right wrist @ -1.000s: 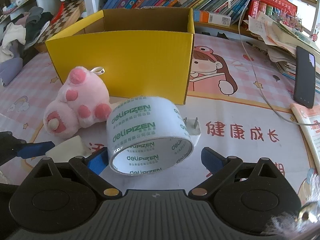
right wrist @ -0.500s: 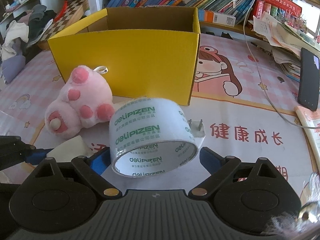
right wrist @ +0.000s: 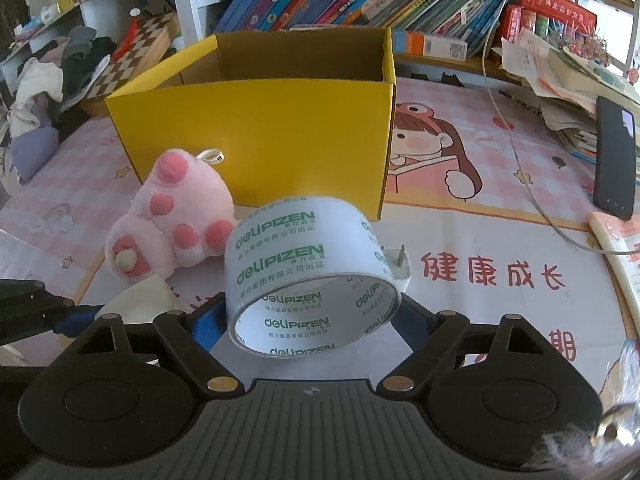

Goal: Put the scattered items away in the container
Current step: 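Lift the cube with the left tool while the right tool carries the tape roll over the box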

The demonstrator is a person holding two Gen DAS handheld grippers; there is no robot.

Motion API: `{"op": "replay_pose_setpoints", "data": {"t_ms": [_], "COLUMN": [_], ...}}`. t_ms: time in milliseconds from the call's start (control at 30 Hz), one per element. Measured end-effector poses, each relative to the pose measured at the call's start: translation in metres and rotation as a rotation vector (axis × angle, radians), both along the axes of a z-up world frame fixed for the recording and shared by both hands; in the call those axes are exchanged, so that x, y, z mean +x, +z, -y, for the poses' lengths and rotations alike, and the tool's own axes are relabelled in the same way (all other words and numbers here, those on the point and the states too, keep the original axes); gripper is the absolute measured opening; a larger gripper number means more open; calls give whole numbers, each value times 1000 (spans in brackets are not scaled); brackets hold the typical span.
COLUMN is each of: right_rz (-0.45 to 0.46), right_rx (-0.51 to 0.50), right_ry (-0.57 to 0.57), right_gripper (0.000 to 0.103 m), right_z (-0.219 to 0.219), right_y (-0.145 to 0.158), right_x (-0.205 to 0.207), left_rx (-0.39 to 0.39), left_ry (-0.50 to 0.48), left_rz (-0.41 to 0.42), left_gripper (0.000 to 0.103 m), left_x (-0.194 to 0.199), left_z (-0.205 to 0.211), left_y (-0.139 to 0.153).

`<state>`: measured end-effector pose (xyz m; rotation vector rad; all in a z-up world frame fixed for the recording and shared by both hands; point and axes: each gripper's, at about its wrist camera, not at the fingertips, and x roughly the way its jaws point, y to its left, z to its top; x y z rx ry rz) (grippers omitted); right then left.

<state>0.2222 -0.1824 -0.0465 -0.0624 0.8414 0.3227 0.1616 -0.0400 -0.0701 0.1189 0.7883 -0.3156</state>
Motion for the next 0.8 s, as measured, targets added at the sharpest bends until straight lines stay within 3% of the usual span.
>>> {"op": "replay_pose_setpoints", "data": {"t_ms": [800], "right_rz": [102], "right_rx": [26], "right_ry": [-30], "right_gripper": [85], "right_z": [2], "right_y": [31], "right_x": [-33], "left_rx": [-54], "left_ry": [15], "left_rz": [115], "left_gripper": [24], "left_x": [-26], "left_z": [-19], "left_y": [39]}}
